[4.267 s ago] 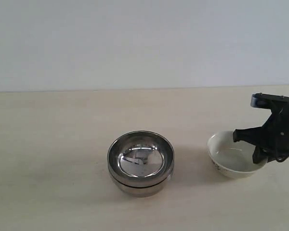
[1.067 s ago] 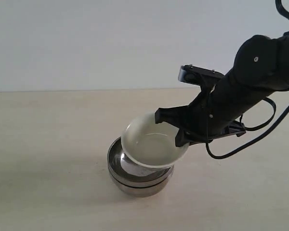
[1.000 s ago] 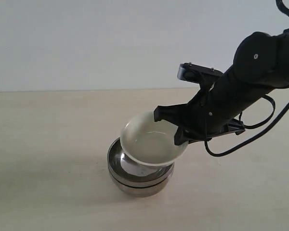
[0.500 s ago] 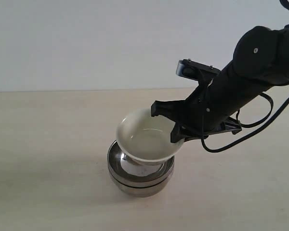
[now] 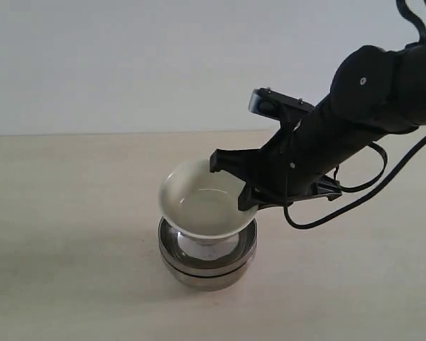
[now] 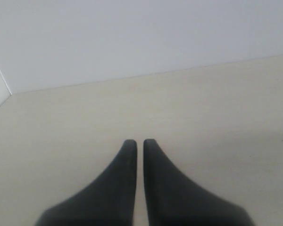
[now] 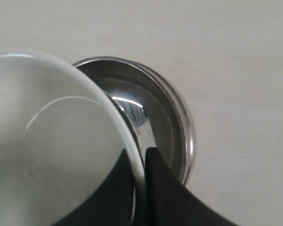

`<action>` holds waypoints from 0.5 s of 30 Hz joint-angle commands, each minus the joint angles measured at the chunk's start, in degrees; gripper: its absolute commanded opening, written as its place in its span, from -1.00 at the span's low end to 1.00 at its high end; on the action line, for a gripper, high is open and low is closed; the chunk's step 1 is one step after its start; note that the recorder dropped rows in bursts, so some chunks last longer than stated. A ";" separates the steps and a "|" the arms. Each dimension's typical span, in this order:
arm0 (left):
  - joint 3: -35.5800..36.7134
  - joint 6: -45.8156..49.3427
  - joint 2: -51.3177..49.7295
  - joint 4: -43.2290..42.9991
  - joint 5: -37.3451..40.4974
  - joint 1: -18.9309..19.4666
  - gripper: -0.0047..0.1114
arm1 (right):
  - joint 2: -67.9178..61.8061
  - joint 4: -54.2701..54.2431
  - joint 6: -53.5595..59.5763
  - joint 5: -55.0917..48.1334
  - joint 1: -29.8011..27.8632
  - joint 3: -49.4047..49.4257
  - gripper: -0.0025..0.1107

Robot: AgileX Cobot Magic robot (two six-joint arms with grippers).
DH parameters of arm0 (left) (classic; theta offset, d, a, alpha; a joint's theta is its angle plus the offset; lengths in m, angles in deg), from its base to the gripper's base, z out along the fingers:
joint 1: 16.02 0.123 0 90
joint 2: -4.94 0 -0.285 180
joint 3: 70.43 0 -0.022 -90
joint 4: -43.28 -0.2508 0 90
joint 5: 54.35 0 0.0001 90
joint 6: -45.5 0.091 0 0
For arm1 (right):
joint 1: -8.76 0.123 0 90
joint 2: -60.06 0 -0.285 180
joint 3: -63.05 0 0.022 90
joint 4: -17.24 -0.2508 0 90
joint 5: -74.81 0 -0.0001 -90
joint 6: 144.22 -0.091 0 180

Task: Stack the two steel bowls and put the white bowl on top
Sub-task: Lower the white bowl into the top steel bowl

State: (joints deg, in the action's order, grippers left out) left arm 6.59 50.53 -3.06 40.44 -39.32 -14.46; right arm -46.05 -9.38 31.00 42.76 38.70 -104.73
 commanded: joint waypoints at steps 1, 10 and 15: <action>0.20 -0.56 0.22 0.49 -0.46 0.17 -0.85 | -2.11 -0.23 0.39 0.73 0.06 -0.39 -0.96; 0.20 -0.56 0.22 0.49 -0.46 0.17 -0.85 | -2.86 -1.01 0.40 0.66 0.06 -0.39 -0.96; 0.20 -0.56 0.22 0.49 -0.46 0.17 -0.85 | -2.95 -1.25 0.52 0.99 0.06 -0.39 -0.89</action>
State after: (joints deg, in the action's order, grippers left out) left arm 6.59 50.53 -3.06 40.44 -39.32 -14.46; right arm -49.27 -10.12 31.00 43.05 38.70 -104.73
